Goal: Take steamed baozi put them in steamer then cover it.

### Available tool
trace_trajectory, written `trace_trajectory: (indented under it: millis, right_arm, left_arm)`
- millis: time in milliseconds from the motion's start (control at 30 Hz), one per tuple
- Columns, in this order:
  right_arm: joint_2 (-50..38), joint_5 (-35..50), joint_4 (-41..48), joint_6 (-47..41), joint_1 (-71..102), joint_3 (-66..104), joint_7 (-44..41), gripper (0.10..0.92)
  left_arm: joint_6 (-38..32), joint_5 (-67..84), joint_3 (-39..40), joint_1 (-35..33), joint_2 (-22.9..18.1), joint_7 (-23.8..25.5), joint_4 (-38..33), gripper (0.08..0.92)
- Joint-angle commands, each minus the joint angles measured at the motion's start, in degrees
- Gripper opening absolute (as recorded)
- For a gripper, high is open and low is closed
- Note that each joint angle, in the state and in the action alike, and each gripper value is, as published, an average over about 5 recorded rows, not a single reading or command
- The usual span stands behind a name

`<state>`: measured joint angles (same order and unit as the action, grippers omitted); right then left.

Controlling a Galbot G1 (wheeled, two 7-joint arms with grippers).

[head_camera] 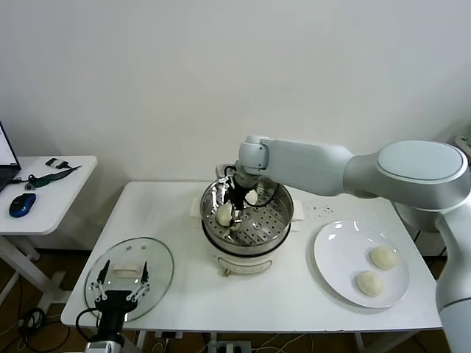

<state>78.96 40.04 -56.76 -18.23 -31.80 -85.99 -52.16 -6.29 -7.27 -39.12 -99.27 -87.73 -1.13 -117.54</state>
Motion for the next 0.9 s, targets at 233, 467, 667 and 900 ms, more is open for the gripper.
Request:
trace_trajectory:
  millis: [233, 467, 667, 900]
  right_arm:
    - [-13.84, -1.74, -9.57, 2.67, -12.21, -0.38, -6.24, 0.823]
    - [-30.49, -9.49, -21.28, 5.27, -16.65, -0.39, -10.08, 0.823]
    - [-45.63, -18.25, -30.07, 6.63, -13.48, 0.12, -10.69, 0.823]
    - [-56.93, -26.33, -33.12, 7.72, -2.87, 3.00, -10.08, 0.823]
  left_arm:
    - [-0.14, -0.55, 0.26, -0.59, -0.28, -0.33, 0.05, 0.823]
    - [0.69, 1.06, -1.06, -1.09, -0.26, -0.55, -1.35, 0.823]
    - [0.72, 1.31, -1.68, -1.69, -0.41, -0.68, -1.88, 0.823]
    - [1.05, 0.79, -1.90, -2.28, -0.74, -0.74, -2.48, 0.823]
